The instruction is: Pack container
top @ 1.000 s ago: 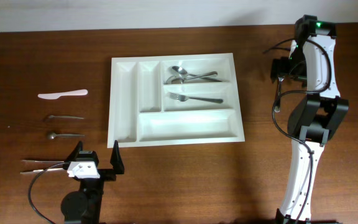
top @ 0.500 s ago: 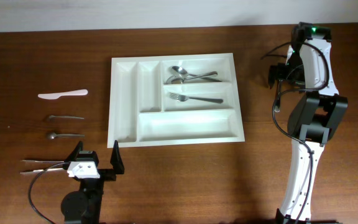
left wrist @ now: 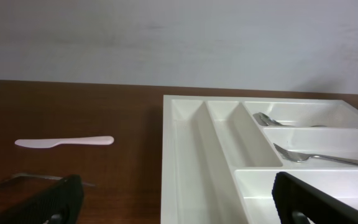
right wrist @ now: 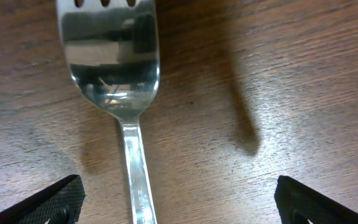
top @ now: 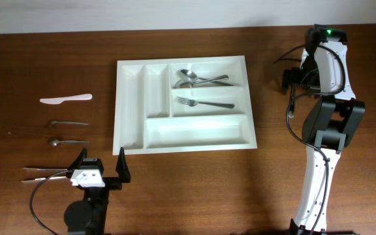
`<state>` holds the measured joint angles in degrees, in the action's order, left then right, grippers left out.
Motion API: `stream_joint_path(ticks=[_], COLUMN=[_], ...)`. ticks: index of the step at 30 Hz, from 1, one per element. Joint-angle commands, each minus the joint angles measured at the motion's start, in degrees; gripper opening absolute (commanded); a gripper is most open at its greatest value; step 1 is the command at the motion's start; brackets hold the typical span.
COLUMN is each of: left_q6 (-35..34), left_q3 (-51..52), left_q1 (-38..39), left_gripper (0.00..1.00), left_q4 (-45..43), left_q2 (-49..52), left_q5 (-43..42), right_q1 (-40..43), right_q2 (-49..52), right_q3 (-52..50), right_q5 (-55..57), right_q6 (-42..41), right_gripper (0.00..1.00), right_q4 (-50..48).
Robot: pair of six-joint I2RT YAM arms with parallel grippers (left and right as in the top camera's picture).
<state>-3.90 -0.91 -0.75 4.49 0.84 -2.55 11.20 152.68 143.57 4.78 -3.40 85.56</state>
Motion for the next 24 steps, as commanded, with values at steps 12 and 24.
stream_joint_path(ticks=[12,24], left_q6=[0.92,0.92], left_q3=[0.37,0.37], left_q1=[-0.04,-0.04], left_gripper=[0.99,0.99], left_q4=[0.02,0.04], left_q2=[-0.50,-0.50], left_q5=[0.04,0.04], right_q1=[0.07,0.07], right_q2=[-0.26,-0.26], right_q3=[-3.54,-3.54], right_q5=[1.09,1.07], right_q6=[0.20,0.17], right_gripper=[0.97,0.49], right_q4=[-1.07,-2.38])
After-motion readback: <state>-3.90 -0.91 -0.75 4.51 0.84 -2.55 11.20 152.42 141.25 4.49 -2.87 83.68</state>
